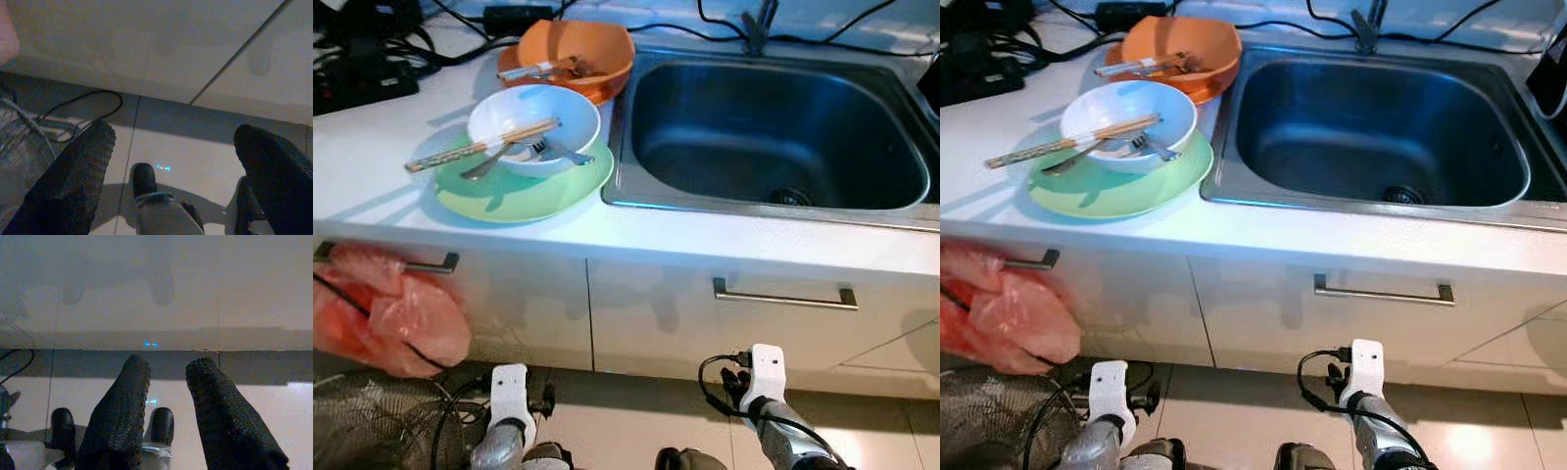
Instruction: Kitchen organization
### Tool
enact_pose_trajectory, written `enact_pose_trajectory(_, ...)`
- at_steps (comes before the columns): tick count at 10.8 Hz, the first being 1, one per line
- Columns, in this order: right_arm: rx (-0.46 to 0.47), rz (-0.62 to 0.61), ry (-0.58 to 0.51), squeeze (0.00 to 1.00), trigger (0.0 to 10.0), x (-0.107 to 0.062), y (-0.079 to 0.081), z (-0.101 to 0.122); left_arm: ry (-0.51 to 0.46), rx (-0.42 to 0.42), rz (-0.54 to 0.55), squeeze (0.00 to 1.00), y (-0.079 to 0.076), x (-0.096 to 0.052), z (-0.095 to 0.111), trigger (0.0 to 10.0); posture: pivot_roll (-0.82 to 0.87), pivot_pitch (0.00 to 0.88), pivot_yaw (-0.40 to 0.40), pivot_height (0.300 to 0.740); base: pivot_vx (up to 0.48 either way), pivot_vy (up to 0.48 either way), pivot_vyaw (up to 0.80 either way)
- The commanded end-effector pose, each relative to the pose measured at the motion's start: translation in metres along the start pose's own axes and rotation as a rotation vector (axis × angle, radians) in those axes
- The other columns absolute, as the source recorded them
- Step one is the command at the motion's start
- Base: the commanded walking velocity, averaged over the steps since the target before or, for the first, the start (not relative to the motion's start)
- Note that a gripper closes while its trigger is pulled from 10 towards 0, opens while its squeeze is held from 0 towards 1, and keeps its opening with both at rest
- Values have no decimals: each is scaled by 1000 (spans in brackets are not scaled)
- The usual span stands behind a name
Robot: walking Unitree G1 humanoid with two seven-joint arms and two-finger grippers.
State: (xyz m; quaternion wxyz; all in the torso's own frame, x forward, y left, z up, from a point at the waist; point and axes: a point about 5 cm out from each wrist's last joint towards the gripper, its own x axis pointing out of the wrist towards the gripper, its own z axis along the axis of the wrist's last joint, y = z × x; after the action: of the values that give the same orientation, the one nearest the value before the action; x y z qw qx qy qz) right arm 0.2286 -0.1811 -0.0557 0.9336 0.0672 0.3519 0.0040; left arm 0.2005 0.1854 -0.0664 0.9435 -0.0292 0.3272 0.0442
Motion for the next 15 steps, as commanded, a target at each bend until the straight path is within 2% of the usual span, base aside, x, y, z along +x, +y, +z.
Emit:
enact_pose_trajectory(1,-7,-18,10,0,10000,-3,-5,-6,-14,4,-4,0,3,-4,-4,10000,137,197,-37,740,0,0,0)
enact_pose_trajectory(3,-13,-81,-22,0,10000,-4,-9,-6,-151,-12,48,0,24,-10,7,10000,143,221,-43,740,0,0,0)
enact_pose_trajectory(4,-4,-98,-32,0,10000,-5,-10,-6,-206,19,44,0,28,-13,12,10000,146,226,-43,740,0,0,0)
enact_pose_trajectory(6,18,-132,-38,0,10000,-6,-12,-9,-349,174,0,0,28,-21,31,10000,142,234,-44,740,0,0,0)
enact_pose_trajectory(7,27,-155,-34,0,10000,-7,-13,-11,-345,162,-1,0,27,-20,31,10000,129,229,-41,740,0,0,0)
enact_pose_trajectory(9,-11,-182,-60,0,10000,-8,-15,-9,-359,151,-13,0,20,-17,37,10000,112,220,-39,740,0,0,0)
enact_pose_trajectory(10,-36,-233,-75,0,10000,-9,-17,-8,-365,151,-25,0,16,-15,40,10000,97,215,-37,740,0,0,0)
enact_pose_trajectory(13,13,-385,-85,0,10000,-12,-21,-11,-374,152,-43,0,11,-12,46,10000,76,208,-33,740,0,0,0)
enact_pose_trajectory(14,26,-472,-31,0,10000,-13,-24,-17,-373,150,-48,0,10,-12,47,10000,75,208,-34,740,0,0,0)
enact_pose_trajectory(15,45,-643,70,0,10000,-17,-27,-25,-372,149,-49,0,9,-12,47,10000,79,211,-34,740,0,0,0)
